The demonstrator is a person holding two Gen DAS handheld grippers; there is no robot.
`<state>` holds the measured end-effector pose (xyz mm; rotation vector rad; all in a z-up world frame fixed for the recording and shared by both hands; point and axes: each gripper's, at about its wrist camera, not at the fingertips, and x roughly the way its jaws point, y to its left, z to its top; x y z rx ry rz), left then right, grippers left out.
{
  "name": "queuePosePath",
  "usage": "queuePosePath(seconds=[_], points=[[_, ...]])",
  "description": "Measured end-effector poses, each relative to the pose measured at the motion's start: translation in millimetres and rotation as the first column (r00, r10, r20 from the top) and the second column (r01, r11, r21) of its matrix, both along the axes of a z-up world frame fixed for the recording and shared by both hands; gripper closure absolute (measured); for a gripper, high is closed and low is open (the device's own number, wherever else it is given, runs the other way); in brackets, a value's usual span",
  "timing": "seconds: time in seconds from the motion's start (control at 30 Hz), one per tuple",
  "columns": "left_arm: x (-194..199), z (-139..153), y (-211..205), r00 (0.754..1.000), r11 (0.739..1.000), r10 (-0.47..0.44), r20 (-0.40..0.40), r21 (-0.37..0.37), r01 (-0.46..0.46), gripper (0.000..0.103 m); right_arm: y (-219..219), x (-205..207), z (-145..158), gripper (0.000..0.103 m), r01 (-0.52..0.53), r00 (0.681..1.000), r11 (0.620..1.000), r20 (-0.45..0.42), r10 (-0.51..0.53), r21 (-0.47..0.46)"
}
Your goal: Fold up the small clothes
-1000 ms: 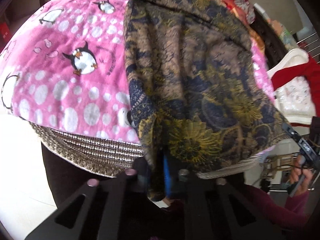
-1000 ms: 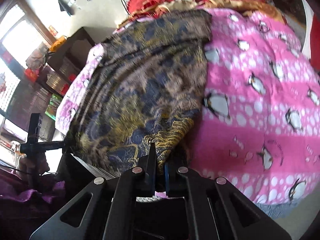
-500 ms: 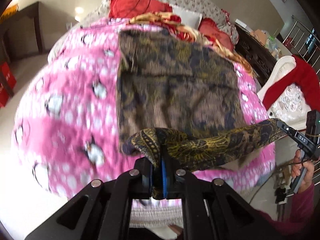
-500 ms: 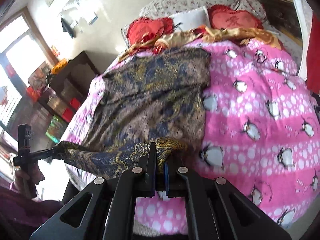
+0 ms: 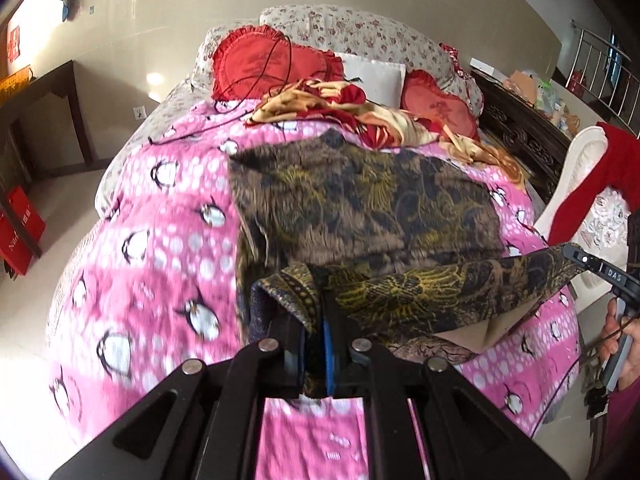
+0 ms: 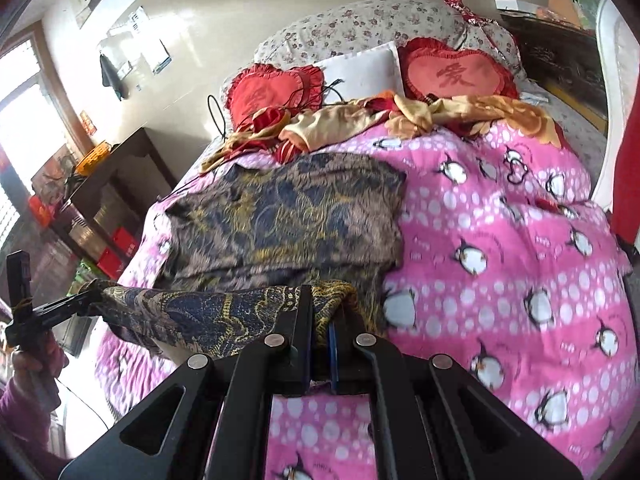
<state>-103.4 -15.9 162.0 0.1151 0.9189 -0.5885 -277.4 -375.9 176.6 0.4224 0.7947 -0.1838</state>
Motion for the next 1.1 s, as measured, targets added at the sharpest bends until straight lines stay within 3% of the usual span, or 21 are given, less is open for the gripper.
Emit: queuePosePath(seconds=[0.63, 0.8, 1.1], points=[[91.0, 0.9, -33.1, 0.998, 0.998, 0.058, -0.013, -0.038, -0.058, 0.096, -35.5, 74.5, -4.7, 0.101, 0.058, 0.998, 0.998, 0.004, -0.058, -0.022], [122.8, -4.1, -55.7, 0.998, 0.998, 0.064, 0.009, -0.005, -0.064, 0.096, -54.6, 107.4, -8.8, 0.101, 0.077, 0.997, 0.997, -0.004, -0.077, -0.010], [180.3, -38.5, -79.4, 0.993, 0.992, 0.117, -0.012, 0.051, -0.116, 0.096, -79.4, 167.3, -34.0, 0.101, 0.082, 0.995, 0.996, -0.060, -0.083, -0.016]])
